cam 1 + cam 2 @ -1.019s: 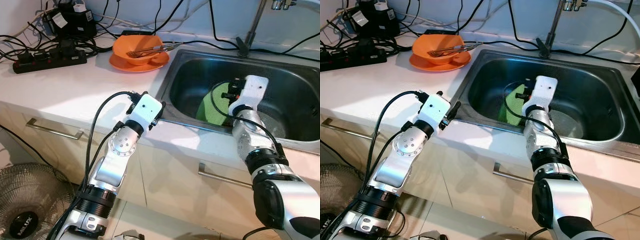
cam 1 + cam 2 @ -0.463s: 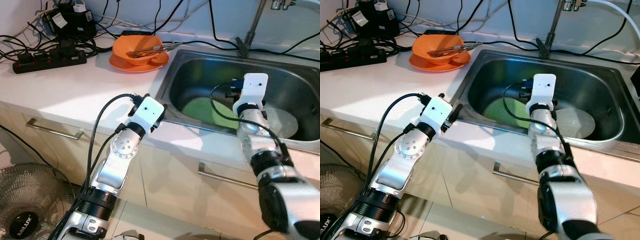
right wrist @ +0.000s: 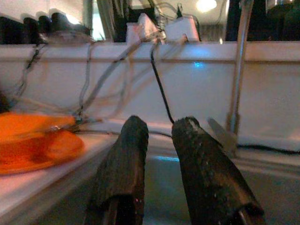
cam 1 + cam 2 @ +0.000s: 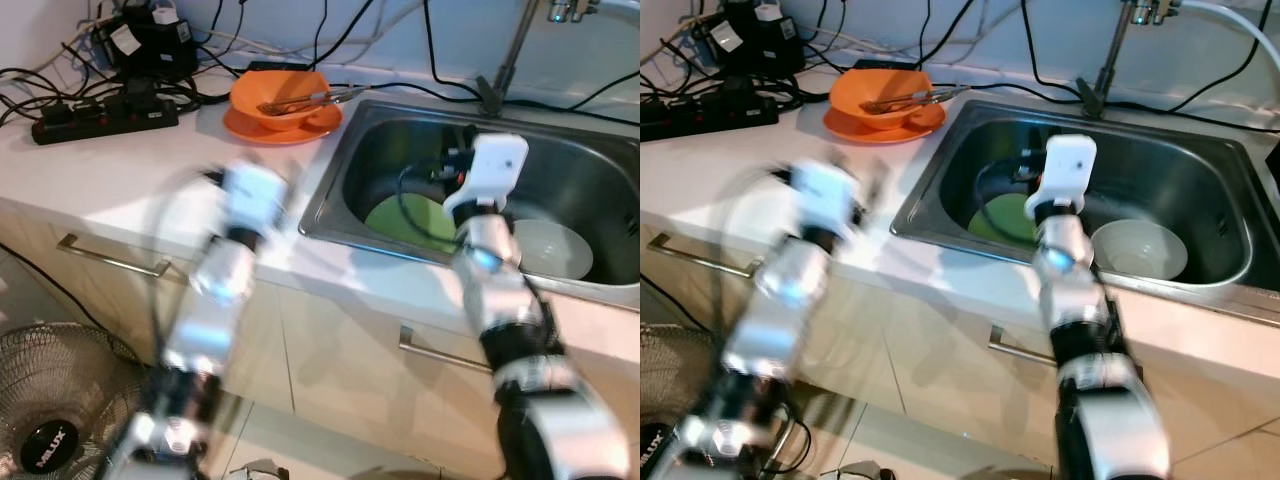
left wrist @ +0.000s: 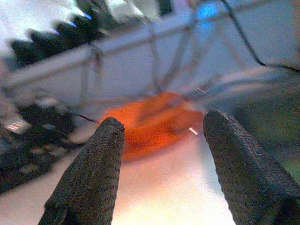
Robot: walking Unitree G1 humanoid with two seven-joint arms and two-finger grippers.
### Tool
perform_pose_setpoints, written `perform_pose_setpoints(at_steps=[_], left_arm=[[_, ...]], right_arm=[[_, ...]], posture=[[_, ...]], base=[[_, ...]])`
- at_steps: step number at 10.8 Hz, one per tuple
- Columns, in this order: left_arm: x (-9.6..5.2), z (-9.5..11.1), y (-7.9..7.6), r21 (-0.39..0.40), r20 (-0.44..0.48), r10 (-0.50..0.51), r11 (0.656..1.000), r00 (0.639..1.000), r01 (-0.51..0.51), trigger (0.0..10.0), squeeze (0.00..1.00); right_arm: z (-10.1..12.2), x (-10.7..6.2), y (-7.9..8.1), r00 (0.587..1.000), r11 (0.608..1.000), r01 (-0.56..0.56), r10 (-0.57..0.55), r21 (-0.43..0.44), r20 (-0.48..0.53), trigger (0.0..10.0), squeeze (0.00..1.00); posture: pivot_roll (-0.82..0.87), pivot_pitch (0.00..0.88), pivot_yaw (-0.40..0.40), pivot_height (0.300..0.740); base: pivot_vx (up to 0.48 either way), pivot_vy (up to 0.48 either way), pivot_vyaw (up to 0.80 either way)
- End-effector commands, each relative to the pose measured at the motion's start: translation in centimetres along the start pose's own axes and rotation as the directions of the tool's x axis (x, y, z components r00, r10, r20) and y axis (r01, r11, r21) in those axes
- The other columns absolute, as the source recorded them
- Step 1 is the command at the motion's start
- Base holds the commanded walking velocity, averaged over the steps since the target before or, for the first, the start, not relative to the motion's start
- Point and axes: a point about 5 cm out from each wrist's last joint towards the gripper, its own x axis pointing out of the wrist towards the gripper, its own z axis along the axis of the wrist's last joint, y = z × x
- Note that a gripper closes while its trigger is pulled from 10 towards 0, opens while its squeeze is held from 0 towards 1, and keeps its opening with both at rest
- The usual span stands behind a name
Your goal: Kitchen organization
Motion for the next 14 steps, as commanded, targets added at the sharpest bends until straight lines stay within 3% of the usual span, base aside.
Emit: perform_pose_setpoints(at_steps=[1, 3, 10, 14], left_arm=[[0.34, 0.32, 0.27, -0.009, 0.023, 0.024, 1.0, 0.999, -0.023, 10.0, 0.0], [0.82, 0.04, 1.02, -0.035, 0.009, 0.061, 0.998, 0.998, -0.061, 10.0, 0.0], [0.76, -0.49, 1.08, -0.031, -0.008, 0.065, 0.997, 0.998, -0.065, 10.0, 0.0], [0.63, -0.64, 0.98, -0.027, -0.014, 0.059, 0.998, 0.998, -0.059, 10.0, 0.0]], right_arm=[[0.56, 0.06, -0.03, 1.0, 1.0, -0.001, 0.001, 0.006, 0.023, 10.0, 0.0], [0.14, -0.33, 0.39, 1.0, 0.999, 0.004, -0.003, 0.037, -0.015, 10.0, 0.0], [0.01, -0.53, 0.57, 0.998, 0.997, 0.021, -0.017, 0.078, -0.061, 10.0, 0.0], [0.14, -0.54, 0.49, 0.998, 0.997, 0.032, -0.027, 0.073, -0.059, 10.0, 0.0]], posture=[[0.09, 0.0, 0.015, 0.74], [0.09, 0.004, 0.014, 0.74], [0.09, 0.014, 0.017, 0.74], [0.09, 0.015, 0.02, 0.74]], base=[[0.0, 0.0, 0.0], [0.0, 0.0, 0.0], [0.0, 0.249, -0.37], [0.0, 0.216, 0.0]])
